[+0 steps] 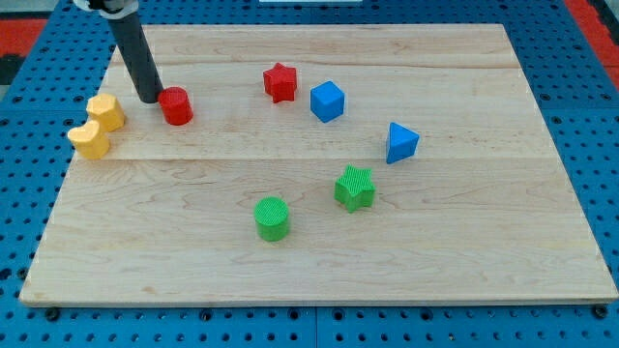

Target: Slide yellow hexagon a bit down and right

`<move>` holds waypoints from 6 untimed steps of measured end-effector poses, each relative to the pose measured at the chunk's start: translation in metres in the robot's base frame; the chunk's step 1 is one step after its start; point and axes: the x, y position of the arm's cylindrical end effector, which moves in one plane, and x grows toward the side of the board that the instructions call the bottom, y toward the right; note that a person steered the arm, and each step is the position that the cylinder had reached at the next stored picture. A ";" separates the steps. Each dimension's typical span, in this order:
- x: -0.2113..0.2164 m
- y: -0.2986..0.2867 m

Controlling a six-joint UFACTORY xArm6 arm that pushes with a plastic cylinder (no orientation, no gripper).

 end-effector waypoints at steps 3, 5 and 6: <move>-0.111 -0.083; -0.122 -0.094; -0.096 -0.094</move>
